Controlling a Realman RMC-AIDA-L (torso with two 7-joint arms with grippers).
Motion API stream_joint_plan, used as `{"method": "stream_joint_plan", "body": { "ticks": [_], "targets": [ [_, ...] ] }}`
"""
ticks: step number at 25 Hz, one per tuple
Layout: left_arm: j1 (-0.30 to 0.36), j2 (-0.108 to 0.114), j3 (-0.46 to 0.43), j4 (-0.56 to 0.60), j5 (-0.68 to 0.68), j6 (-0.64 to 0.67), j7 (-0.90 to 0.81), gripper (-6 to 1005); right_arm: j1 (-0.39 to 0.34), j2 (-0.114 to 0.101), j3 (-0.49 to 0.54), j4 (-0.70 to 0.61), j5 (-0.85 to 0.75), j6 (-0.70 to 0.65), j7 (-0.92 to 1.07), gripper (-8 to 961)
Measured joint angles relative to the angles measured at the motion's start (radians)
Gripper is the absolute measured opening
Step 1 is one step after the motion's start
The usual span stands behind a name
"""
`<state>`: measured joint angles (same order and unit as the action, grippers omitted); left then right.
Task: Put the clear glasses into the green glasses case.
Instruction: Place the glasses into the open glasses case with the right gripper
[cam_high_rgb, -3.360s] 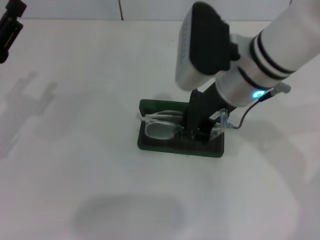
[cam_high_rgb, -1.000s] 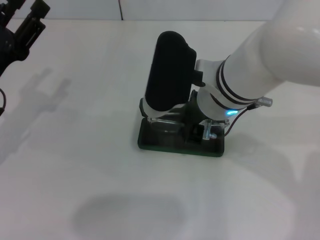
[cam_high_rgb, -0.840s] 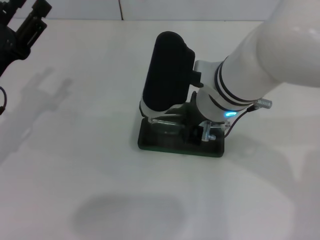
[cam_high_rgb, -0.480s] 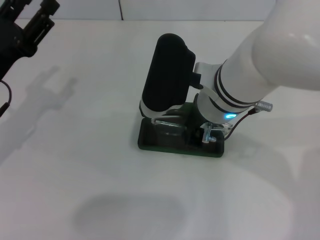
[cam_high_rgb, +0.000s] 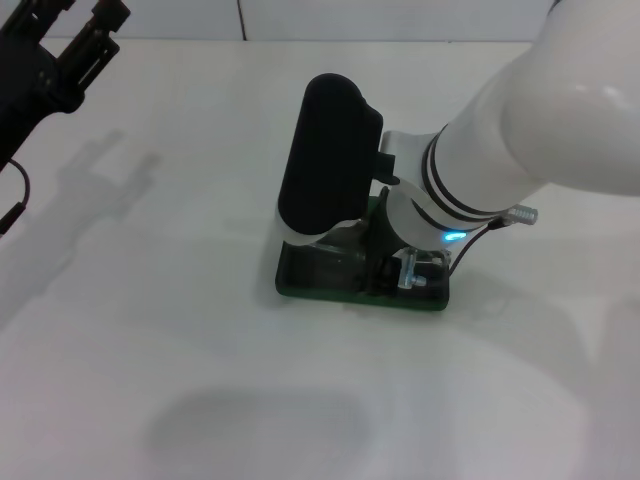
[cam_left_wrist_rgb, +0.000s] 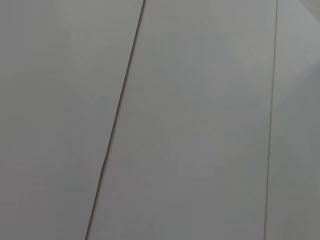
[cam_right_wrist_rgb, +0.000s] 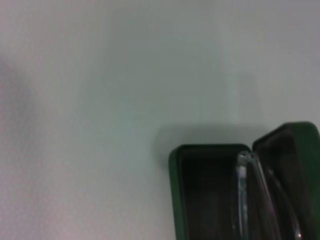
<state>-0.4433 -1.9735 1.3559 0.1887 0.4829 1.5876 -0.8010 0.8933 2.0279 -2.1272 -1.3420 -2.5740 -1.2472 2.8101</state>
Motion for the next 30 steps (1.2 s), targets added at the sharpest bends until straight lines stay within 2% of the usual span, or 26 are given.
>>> {"method": "stream_joint_plan", "body": {
  "ticks": [6, 14, 19, 30],
  "targets": [
    [0.006, 0.000, -0.002, 0.000, 0.002, 0.000, 0.001, 705, -0.018, 0.000, 0.000, -0.060, 0.002, -0.025, -0.015, 426],
    [0.020, 0.002, -0.006, 0.000, 0.002, 0.007, 0.004, 705, -0.040, 0.000, 0.018, -0.110, 0.052, -0.080, -0.071, 426],
    [0.025, 0.005, -0.007, 0.001, 0.002, 0.010, 0.005, 705, -0.078, 0.000, 0.039, -0.137, 0.055, -0.081, -0.100, 426],
    [0.038, 0.007, -0.004, 0.017, 0.002, 0.012, 0.000, 704, -0.093, 0.000, 0.062, -0.101, 0.063, -0.052, -0.129, 427]
  ]
}}
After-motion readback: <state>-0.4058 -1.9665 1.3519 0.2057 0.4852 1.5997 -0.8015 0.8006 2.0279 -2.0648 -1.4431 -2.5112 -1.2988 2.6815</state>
